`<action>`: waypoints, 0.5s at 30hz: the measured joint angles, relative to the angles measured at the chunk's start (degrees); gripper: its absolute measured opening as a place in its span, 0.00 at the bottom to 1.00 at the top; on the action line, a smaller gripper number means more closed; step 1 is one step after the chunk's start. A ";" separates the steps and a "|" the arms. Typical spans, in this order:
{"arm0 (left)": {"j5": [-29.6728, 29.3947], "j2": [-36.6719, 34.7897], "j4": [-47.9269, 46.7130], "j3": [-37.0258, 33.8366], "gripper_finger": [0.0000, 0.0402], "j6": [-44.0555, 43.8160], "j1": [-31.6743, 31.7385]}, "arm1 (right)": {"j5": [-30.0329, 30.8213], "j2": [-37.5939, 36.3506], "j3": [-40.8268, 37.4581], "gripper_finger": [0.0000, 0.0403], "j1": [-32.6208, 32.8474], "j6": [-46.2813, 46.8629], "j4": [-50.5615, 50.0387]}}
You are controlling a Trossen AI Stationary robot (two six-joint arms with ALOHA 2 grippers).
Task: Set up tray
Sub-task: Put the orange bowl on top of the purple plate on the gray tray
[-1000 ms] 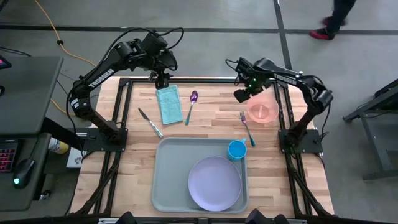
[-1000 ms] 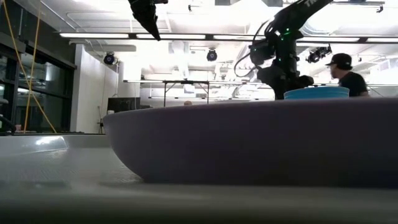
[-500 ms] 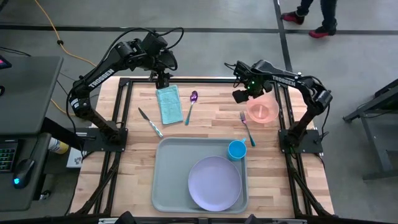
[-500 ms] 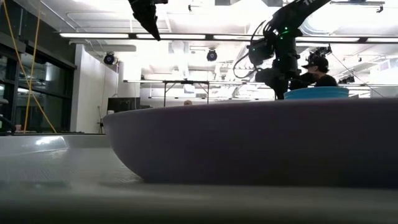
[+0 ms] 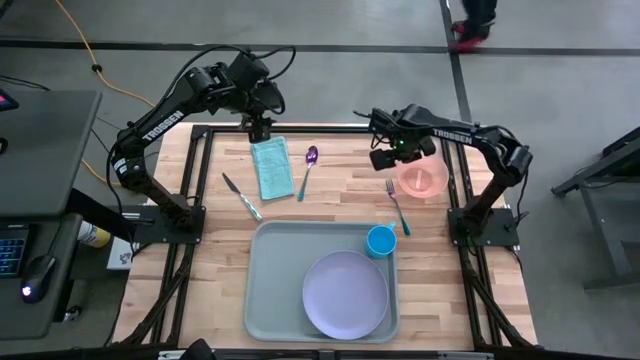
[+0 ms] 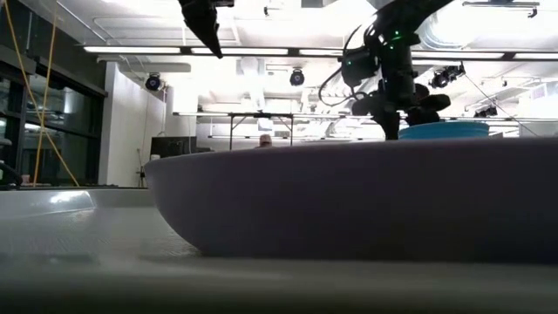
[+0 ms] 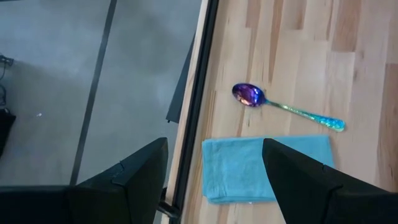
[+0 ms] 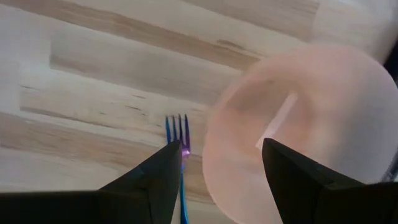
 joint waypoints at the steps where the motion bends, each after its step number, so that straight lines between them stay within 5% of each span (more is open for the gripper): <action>1: -0.07 0.00 -0.37 0.00 0.73 0.21 0.00 | 0.12 0.00 -0.01 0.50 0.17 0.51 -0.44; 5: -0.22 0.00 -0.74 0.00 0.73 0.52 0.00 | -0.65 -0.41 -1.98 0.50 0.56 1.74 1.10; 15: -3.04 0.00 -2.63 0.00 0.73 3.21 0.05 | -6.39 -11.15 -24.19 0.50 1.92 11.11 17.67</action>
